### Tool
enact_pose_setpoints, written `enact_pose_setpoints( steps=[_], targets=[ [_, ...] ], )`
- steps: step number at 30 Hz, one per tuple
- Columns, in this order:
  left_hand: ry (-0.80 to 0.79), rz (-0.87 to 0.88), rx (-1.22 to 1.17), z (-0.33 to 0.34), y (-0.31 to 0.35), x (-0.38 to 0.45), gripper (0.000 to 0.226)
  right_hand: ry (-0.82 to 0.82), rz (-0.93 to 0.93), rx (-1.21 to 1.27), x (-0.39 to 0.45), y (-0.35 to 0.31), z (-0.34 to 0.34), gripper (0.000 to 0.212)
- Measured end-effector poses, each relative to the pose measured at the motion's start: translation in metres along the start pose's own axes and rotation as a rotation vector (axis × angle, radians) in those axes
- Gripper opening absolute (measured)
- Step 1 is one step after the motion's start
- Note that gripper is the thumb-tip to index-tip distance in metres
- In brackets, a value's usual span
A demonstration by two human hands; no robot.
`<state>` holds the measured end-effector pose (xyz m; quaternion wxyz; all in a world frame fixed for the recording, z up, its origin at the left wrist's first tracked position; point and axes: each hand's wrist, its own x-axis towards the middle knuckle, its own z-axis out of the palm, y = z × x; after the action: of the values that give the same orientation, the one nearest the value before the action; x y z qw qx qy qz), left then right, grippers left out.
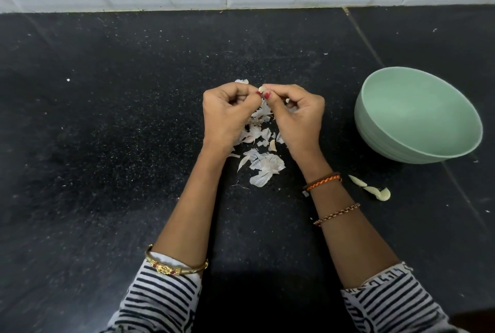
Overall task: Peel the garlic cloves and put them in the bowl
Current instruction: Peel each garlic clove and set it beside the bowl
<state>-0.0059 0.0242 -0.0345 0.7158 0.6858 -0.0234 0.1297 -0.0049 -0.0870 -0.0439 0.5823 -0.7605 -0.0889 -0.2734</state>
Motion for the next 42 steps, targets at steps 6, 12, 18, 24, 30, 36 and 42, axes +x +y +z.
enact_pose_setpoints(
  steps=[6,12,18,24,30,36,42],
  targets=[
    [0.065,0.021,0.047,-0.005,-0.003,0.003,0.036,0.133,0.285,0.347,0.003,-0.011,-0.002,0.019],
    [-0.026,0.06,0.215,-0.002,-0.005,0.001,0.02,0.064,0.101,0.009,0.0,-0.001,0.002,0.017],
    [-0.063,0.111,0.161,-0.003,0.0,0.0,0.009,0.068,-0.009,-0.12,-0.002,0.001,0.003,0.015],
    [-0.062,0.088,0.112,-0.003,0.001,0.0,0.01,0.089,-0.059,-0.167,-0.002,0.002,0.002,0.014],
    [-0.06,0.099,0.059,-0.002,0.002,-0.001,0.007,0.091,-0.1,-0.187,-0.002,0.004,0.002,0.012],
    [-0.153,0.086,0.059,-0.007,0.0,0.001,0.012,0.081,-0.101,-0.179,-0.001,0.005,0.0,0.012],
    [-0.175,0.095,0.132,-0.008,-0.004,0.004,0.011,0.054,-0.083,-0.154,0.001,0.006,0.0,0.013]
  ],
)
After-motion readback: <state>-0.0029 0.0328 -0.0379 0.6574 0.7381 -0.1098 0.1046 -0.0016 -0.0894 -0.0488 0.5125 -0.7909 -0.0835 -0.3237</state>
